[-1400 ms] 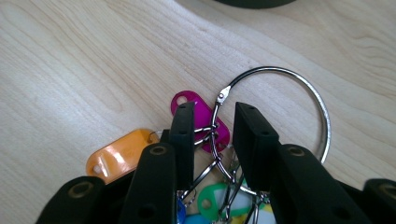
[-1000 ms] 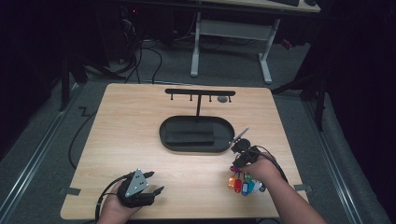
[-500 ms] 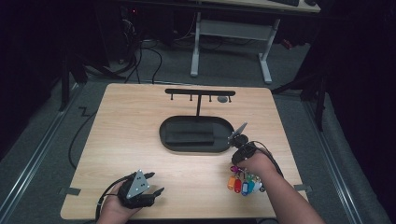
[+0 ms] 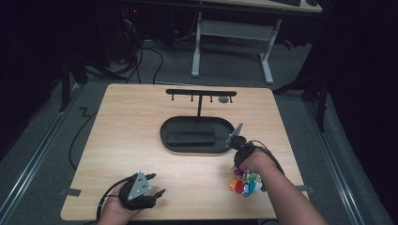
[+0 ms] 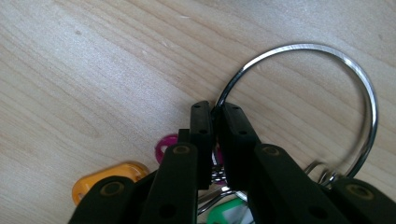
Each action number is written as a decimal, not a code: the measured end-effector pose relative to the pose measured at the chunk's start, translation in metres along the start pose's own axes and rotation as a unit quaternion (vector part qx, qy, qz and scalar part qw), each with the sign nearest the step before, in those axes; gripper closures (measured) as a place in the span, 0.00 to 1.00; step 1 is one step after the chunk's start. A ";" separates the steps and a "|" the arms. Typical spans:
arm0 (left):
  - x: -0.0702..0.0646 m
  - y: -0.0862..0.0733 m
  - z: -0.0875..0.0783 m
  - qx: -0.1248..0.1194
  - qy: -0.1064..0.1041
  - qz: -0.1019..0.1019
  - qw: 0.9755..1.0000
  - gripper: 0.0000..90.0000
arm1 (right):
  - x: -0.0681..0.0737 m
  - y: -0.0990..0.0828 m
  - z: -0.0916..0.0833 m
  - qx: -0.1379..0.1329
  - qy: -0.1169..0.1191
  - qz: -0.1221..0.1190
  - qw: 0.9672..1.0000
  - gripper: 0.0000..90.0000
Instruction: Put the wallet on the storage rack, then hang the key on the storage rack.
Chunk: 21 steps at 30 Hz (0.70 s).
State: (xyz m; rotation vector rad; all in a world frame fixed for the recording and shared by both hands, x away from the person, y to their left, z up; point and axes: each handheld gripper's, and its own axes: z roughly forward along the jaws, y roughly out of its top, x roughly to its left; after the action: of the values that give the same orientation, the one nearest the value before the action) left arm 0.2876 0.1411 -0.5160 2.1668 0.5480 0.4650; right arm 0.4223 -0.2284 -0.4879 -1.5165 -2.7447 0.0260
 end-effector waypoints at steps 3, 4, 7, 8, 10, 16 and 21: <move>0.001 0.000 0.000 0.000 0.000 -0.001 1.000 0.41 | 0.002 -0.001 0.000 -0.004 -0.004 -0.018 1.000 0.95; 0.001 0.000 0.000 0.000 0.000 -0.001 1.000 0.41 | 0.003 -0.001 0.000 -0.004 -0.008 -0.025 1.000 0.95; 0.001 -0.001 0.000 0.000 0.000 -0.002 1.000 0.41 | 0.009 -0.003 0.000 0.001 -0.033 -0.061 0.998 0.95; 0.001 -0.001 0.000 -0.001 0.001 -0.003 1.000 0.41 | 0.010 -0.004 -0.003 0.002 -0.039 -0.065 0.997 0.95; 0.001 -0.001 0.000 0.001 0.001 -0.004 1.000 0.41 | 0.011 -0.007 -0.009 -0.004 -0.036 -0.075 0.997 0.95; -0.001 -0.001 0.001 0.004 0.002 -0.004 1.000 0.41 | 0.016 -0.020 -0.041 -0.026 -0.059 -0.110 0.992 0.95; -0.001 -0.001 0.002 0.008 0.002 -0.003 1.000 0.41 | 0.020 -0.032 -0.060 -0.047 -0.075 -0.120 0.989 0.95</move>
State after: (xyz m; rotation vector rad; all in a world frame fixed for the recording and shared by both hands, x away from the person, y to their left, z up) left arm 0.2877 0.1398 -0.5178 2.1794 0.5626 0.4638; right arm 0.3851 -0.2281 -0.4276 -1.2376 -3.0720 0.0100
